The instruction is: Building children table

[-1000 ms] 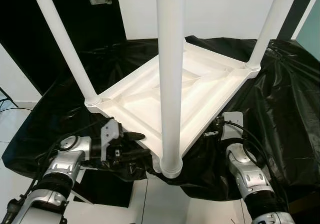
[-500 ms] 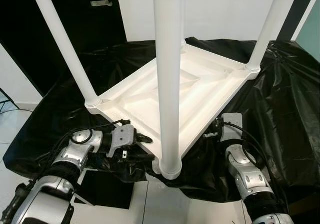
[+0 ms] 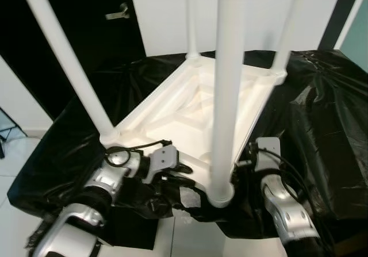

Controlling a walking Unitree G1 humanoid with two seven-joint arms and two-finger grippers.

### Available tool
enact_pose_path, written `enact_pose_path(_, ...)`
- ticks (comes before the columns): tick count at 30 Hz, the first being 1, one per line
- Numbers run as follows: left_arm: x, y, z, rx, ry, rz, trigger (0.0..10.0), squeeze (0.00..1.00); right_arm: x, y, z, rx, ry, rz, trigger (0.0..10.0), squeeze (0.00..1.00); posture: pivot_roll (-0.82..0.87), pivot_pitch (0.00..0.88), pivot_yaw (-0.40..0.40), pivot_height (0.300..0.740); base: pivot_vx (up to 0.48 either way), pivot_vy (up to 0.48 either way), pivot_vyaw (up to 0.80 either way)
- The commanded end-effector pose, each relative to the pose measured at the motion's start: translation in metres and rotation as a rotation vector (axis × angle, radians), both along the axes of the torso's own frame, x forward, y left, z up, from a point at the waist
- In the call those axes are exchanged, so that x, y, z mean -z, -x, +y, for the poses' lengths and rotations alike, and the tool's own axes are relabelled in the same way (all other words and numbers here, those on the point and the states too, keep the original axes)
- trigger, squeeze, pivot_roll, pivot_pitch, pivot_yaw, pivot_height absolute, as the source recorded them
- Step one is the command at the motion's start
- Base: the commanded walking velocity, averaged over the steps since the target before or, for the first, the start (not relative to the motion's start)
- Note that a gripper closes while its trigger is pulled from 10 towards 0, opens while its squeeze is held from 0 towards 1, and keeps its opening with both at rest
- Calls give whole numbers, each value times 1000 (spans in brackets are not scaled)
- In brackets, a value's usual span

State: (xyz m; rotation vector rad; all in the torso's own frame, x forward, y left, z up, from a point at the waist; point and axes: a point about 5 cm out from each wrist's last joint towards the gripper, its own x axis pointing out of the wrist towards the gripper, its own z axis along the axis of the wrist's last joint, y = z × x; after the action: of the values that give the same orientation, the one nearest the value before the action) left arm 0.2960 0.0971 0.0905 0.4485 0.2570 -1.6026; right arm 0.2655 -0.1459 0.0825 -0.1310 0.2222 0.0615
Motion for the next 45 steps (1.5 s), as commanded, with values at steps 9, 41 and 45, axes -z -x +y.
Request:
enact_pose_path(9,52,-2,-22,-537,-41,84,0,0,-31,10,-13,64,49,-88,10000,0,-185,18,82,740,0,0,0)
enact_pose_path(41,45,-19,-48,-742,-2,44,0,0,-40,101,-42,285,185,-105,10000,0,-265,25,110,740,0,0,0)
enact_pose_path(45,44,-20,-47,-755,2,45,0,0,-43,103,-30,186,136,-100,10000,0,-259,22,109,740,0,0,0)
